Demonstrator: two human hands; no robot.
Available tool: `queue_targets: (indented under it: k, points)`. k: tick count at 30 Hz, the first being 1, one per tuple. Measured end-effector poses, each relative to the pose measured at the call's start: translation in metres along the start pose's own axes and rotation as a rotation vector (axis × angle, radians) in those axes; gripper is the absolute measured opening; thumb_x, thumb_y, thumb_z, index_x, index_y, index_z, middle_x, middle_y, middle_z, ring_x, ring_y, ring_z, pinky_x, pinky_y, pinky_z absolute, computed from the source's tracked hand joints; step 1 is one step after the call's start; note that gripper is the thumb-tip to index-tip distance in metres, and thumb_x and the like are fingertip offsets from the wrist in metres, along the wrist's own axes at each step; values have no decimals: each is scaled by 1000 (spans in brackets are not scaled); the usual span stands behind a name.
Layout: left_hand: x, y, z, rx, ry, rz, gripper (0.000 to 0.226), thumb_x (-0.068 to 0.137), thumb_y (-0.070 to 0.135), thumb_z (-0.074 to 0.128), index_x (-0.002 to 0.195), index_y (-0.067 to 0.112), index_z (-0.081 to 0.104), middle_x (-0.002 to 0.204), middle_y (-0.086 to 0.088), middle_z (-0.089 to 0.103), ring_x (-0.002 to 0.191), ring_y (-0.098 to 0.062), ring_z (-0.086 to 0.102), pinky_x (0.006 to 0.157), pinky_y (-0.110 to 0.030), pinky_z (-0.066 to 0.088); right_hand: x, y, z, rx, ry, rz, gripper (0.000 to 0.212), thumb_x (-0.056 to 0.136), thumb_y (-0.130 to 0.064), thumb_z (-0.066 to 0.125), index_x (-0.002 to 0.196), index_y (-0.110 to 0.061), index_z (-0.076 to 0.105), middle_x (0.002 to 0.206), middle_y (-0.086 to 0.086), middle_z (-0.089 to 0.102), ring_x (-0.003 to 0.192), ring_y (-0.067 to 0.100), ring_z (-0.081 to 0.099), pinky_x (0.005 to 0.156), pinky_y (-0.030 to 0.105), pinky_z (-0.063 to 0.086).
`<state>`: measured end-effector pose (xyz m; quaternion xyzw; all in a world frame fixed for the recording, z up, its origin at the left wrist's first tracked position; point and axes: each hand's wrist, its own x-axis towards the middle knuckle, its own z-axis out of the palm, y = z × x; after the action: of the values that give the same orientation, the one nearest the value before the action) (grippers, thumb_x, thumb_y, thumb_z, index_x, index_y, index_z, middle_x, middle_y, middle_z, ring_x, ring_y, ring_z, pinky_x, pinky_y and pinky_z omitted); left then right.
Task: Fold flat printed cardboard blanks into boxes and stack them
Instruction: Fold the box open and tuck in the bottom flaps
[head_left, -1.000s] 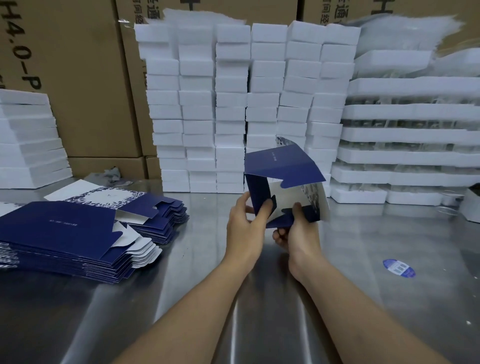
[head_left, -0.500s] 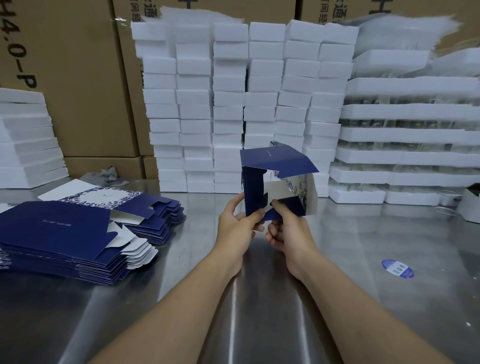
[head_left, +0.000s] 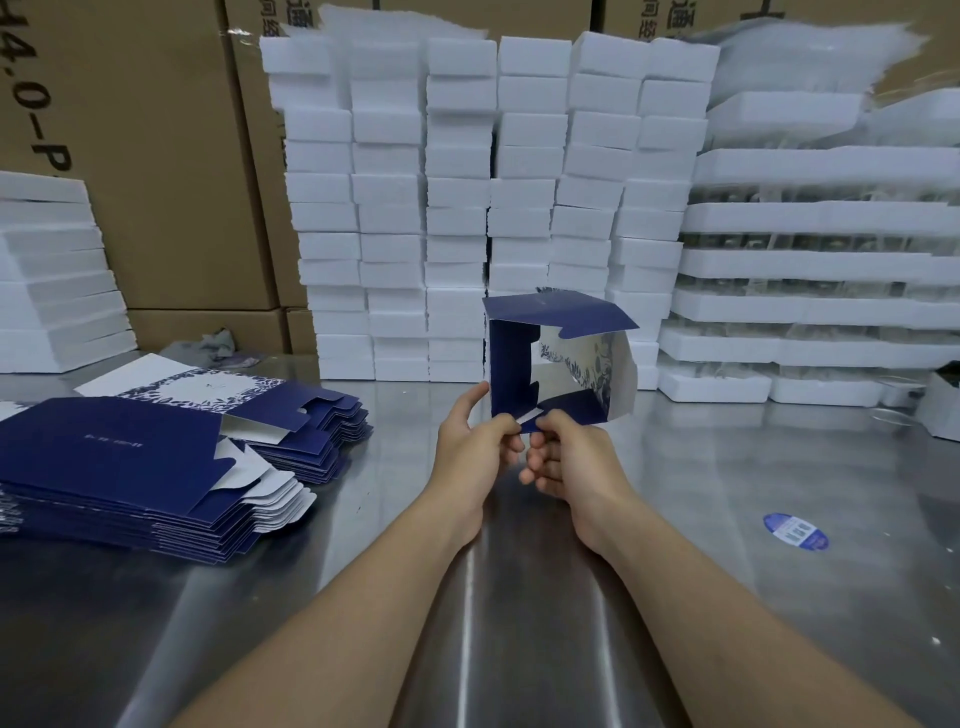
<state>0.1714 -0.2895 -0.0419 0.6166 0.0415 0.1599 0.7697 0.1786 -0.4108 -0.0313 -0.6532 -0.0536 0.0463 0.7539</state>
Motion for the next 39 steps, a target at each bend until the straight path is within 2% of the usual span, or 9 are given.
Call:
queue_targets:
  k: [5,9,16,20,24,32,36,39]
  points:
    - [-1,1,-1,0,-25,0,58,93,4,62,145,30,58,67,-4,63,57,-12,55,74,-30,50,1,2,-1,-13,-13,-17,30,94,-26,64,67,-14,64,59,6,62,52,16,64,50,22,48]
    - [-2,4,-2,10,-60,-10,60,91,8,64,145,33,58,70,-3,65,61,-14,58,80,-35,49,2,2,-3,11,-16,-15,29,95,-24,64,68,-14,63,59,5,63,52,15,64,58,26,47]
    - [-3,3,0,2,-21,-5,61,90,1,56,143,30,56,69,-5,65,61,-13,59,74,-33,49,2,1,-1,-12,1,-24,28,96,-26,63,70,-14,62,58,4,60,52,14,62,54,24,46]
    - [-1,1,-1,-5,16,-3,56,94,3,56,143,30,57,70,-4,66,62,-13,59,69,-30,48,4,1,-2,84,93,14,35,100,-29,60,70,-13,58,51,1,48,45,16,48,42,22,42]
    - [-1,2,-1,-19,6,-24,52,95,7,58,143,24,62,68,-2,63,57,-10,55,62,-25,48,7,3,-2,102,103,19,36,104,-21,54,69,-13,55,49,-2,43,41,13,41,41,22,38]
    - [-2,2,-1,-42,48,-4,58,90,-1,55,140,28,61,67,-6,60,56,-13,53,72,-33,46,10,5,-1,92,102,14,36,103,-28,58,70,-16,54,51,-2,42,45,15,40,43,22,40]
    - [-2,2,-1,-42,65,7,54,92,0,56,136,33,58,67,-5,63,57,-13,55,69,-30,48,10,4,0,161,173,6,35,101,-34,61,72,-17,54,51,-3,42,43,13,38,41,21,39]
    - [-2,2,-1,-21,65,5,52,93,1,55,133,33,60,68,-4,63,59,-13,55,68,-29,49,12,6,-3,185,234,13,31,103,-27,54,74,-16,52,49,-3,42,38,12,38,41,21,36]
